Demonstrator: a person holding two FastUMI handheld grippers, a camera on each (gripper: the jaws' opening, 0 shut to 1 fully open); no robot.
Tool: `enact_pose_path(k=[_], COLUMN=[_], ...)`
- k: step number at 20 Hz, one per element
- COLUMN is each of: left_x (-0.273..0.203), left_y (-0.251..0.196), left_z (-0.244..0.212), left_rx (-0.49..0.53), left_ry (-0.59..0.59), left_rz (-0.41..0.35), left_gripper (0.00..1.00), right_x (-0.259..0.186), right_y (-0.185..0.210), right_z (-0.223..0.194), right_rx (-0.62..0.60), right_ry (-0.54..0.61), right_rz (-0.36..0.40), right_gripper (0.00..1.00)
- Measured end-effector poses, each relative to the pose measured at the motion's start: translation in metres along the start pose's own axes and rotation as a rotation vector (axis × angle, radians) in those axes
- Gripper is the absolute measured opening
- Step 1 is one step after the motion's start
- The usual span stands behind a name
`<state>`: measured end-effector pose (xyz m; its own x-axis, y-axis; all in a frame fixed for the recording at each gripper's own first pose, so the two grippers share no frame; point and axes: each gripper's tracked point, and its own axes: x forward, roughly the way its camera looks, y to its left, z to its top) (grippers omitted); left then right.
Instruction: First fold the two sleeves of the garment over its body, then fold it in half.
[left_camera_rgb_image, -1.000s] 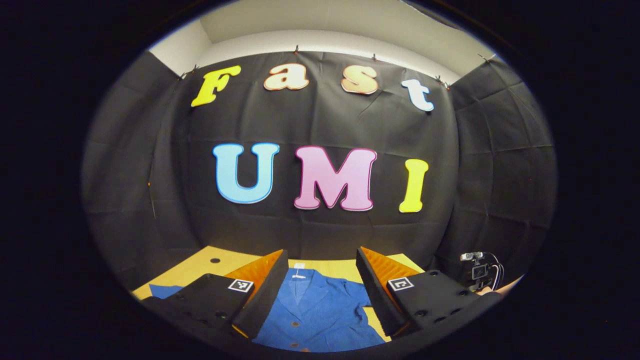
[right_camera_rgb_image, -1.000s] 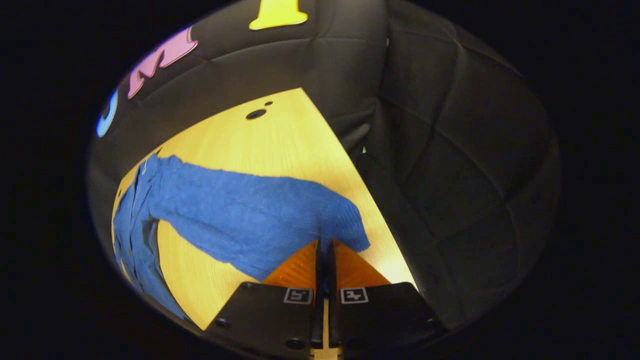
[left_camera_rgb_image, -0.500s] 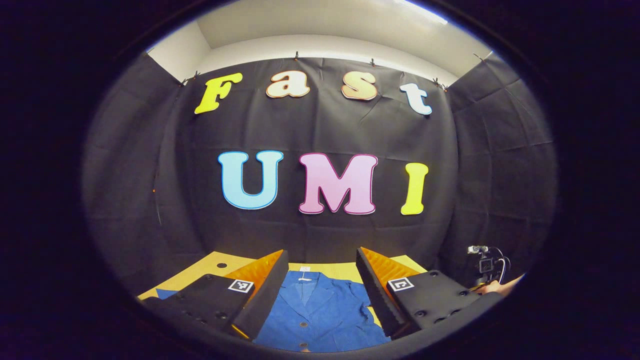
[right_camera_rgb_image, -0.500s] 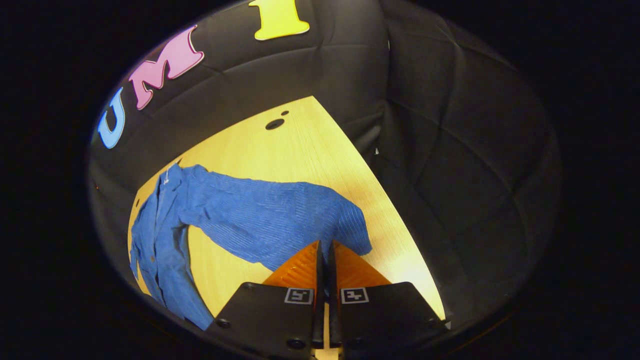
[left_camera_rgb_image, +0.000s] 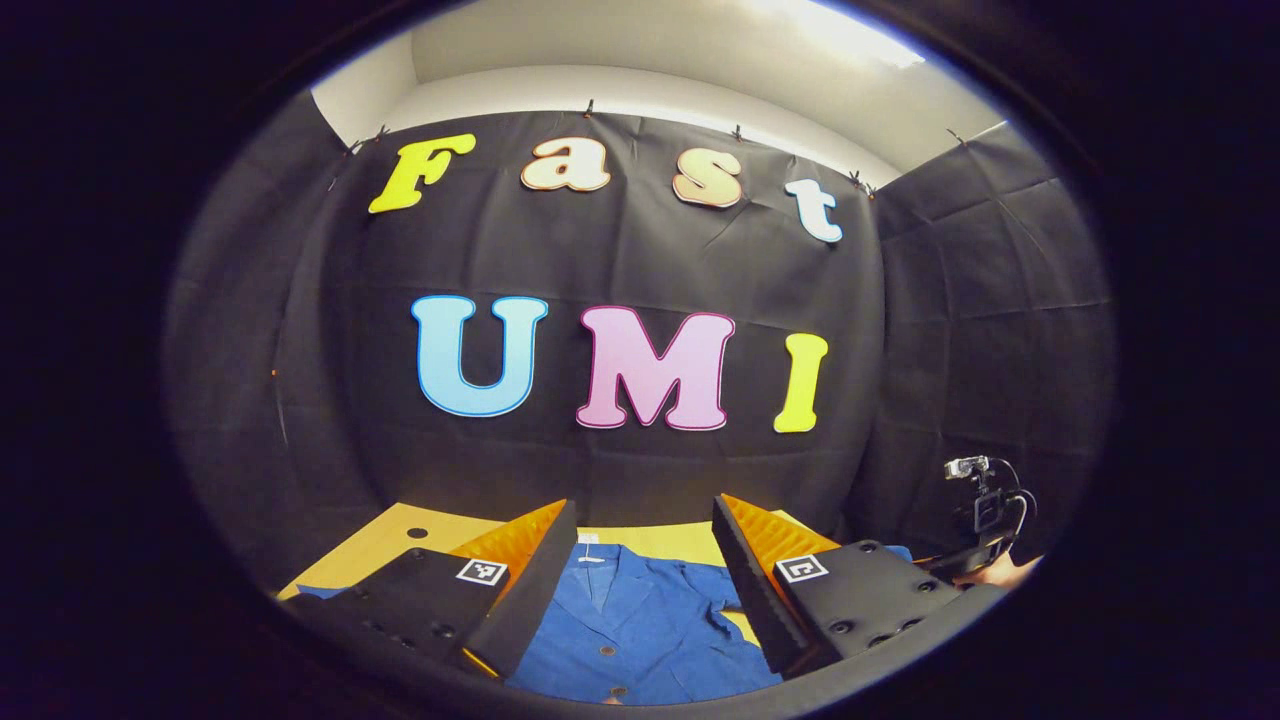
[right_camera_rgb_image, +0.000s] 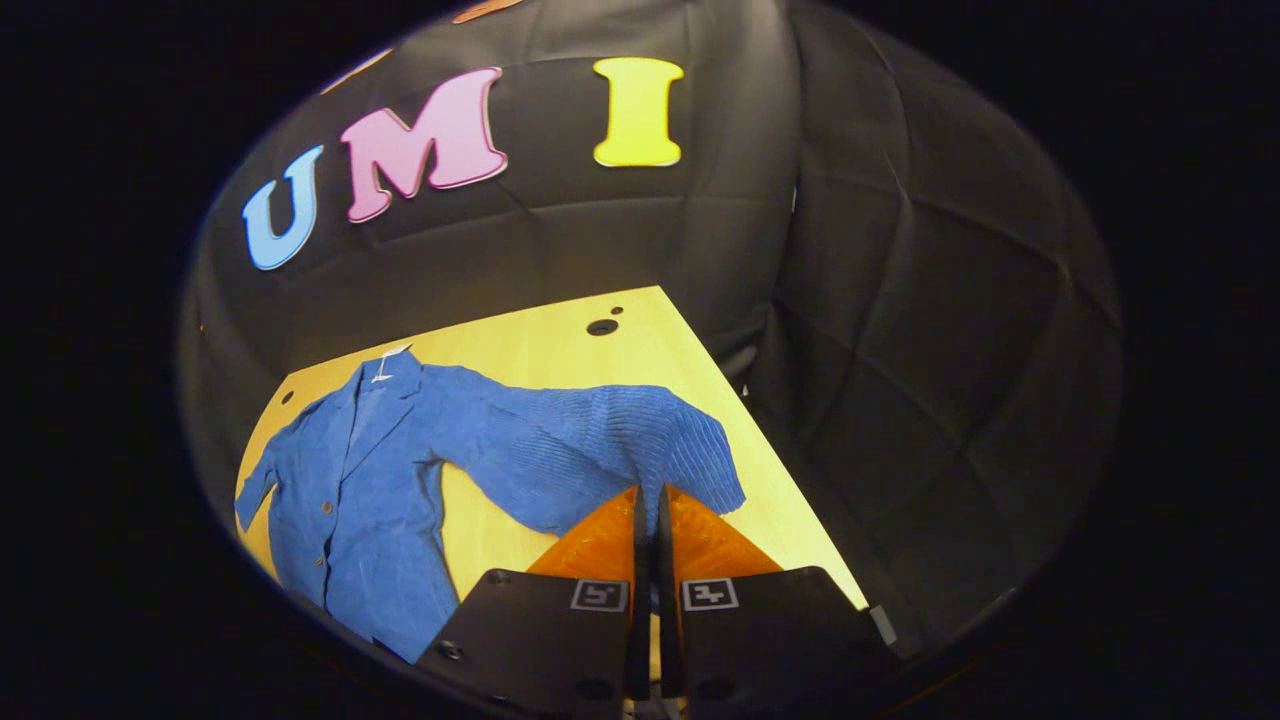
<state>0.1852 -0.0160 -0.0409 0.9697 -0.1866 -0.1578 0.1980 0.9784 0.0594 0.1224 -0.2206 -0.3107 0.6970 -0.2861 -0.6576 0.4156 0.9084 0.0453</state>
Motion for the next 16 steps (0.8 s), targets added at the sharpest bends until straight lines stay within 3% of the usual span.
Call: enact_pose_path(k=[7,11,16], left_x=[-0.016,-0.021,-0.028], left_y=[0.067,0.094,0.114], left_z=[0.002,0.002,-0.001], left_rx=[-0.009,-0.02,-0.027], left_ry=[-0.017,-0.03,-0.028], left_rz=[0.015,0.033,0.054], left_gripper=[0.8,0.8,0.8], right_x=[-0.052,-0.059,-0.056], right_y=[0.07,0.127,0.205], right_z=[0.047,0.072,0.093], right_rx=[-0.088,-0.137,-0.173], right_ry=[-0.138,-0.191,-0.218], right_rz=[-0.045,-0.008,0.092], right_gripper=[0.06,0.06,0.06])
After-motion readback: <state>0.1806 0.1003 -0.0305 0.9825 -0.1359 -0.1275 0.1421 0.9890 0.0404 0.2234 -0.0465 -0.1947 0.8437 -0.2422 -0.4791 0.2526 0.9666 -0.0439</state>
